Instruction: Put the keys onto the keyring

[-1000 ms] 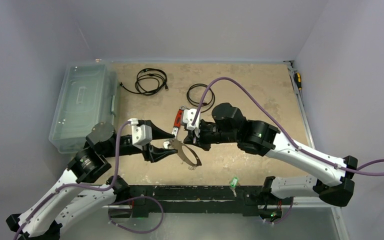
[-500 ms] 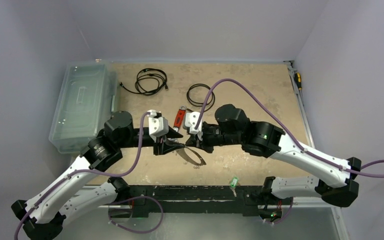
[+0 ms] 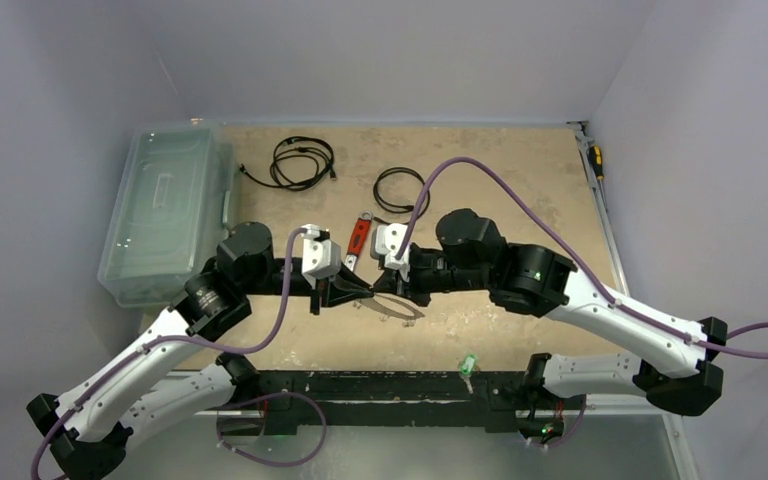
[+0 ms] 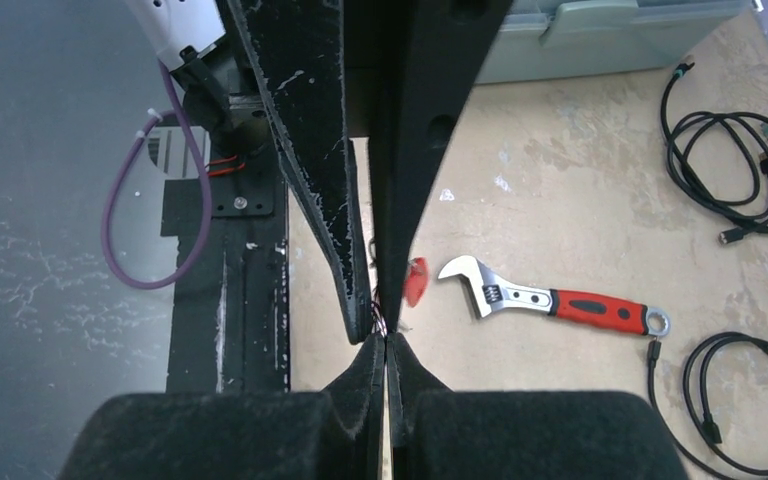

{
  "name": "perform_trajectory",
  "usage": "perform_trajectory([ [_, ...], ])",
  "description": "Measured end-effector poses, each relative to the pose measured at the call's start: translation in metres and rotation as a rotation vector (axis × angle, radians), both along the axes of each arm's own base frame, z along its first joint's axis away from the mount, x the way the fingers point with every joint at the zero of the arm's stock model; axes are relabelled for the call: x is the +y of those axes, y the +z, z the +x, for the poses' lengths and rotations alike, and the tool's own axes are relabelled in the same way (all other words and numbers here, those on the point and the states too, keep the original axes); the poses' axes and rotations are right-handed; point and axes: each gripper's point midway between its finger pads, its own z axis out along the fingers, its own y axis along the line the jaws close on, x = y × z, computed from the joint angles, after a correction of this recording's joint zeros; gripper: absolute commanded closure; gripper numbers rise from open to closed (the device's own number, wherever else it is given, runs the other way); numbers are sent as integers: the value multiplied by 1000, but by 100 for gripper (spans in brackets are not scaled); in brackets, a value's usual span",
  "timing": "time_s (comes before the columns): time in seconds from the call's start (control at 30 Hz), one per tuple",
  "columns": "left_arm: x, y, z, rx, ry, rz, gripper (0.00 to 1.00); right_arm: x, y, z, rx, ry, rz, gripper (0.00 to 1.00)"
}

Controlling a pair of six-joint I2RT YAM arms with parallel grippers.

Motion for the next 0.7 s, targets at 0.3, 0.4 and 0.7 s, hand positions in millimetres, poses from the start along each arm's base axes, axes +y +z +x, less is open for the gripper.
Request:
perform_trajectory([
  [0.3, -4, -3, -1, -13, -23, -21, 100, -2, -2, -1, 2, 2, -10, 94],
  [0.4, -3, -3, -3, -30, -24, -37, 100, -2, -1, -1, 2, 2, -3, 78],
  [0.7, 9, 4, -15, -92, -19, -118, 100, -23, 55, -14, -104, -5, 302, 58],
])
